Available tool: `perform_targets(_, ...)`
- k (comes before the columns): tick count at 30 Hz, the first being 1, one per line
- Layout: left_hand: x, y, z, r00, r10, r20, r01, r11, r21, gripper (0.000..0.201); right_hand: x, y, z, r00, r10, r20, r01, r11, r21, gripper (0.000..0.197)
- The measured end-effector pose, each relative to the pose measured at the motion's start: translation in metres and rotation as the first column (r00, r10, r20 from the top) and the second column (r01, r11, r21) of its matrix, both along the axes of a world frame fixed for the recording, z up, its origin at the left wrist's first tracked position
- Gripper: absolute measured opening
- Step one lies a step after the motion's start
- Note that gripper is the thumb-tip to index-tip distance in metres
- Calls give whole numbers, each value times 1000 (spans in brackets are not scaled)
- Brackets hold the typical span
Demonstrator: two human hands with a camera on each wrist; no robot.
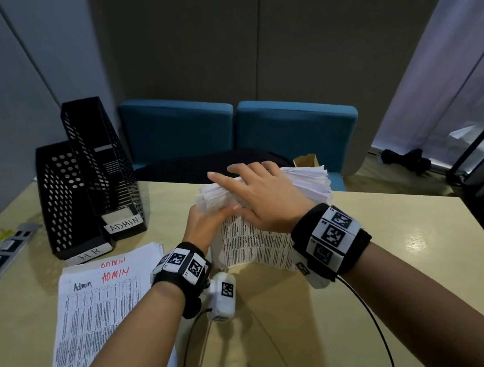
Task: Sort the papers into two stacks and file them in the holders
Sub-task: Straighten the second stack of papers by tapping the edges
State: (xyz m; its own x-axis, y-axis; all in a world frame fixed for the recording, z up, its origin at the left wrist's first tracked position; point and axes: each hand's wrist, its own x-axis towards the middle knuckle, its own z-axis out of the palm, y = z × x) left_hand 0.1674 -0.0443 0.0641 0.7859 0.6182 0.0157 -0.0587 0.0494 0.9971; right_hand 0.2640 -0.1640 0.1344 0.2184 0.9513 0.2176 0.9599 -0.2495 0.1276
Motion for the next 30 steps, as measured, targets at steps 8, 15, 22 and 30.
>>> perform_targets(8,-5,-1,2,1000,-15,-16,14,998,-68,29,52,-54,-6,676,-421,-605,616,773,152,73)
perform_targets(15,-10,-3,-4,992,-113,-53,110,992,-57,37,58,-80,-77,3,111,-994,585,806,92,63)
perform_targets(22,-3,-24,3,976,218,3,-218,975,-43,14,30,-59,-87,125,279,-952,780,566,268,31)
perform_targets(30,-2,-36,-4,957,278,85,-283,957,68,21,15,-52,-79,235,370,-899,696,582,422,31)
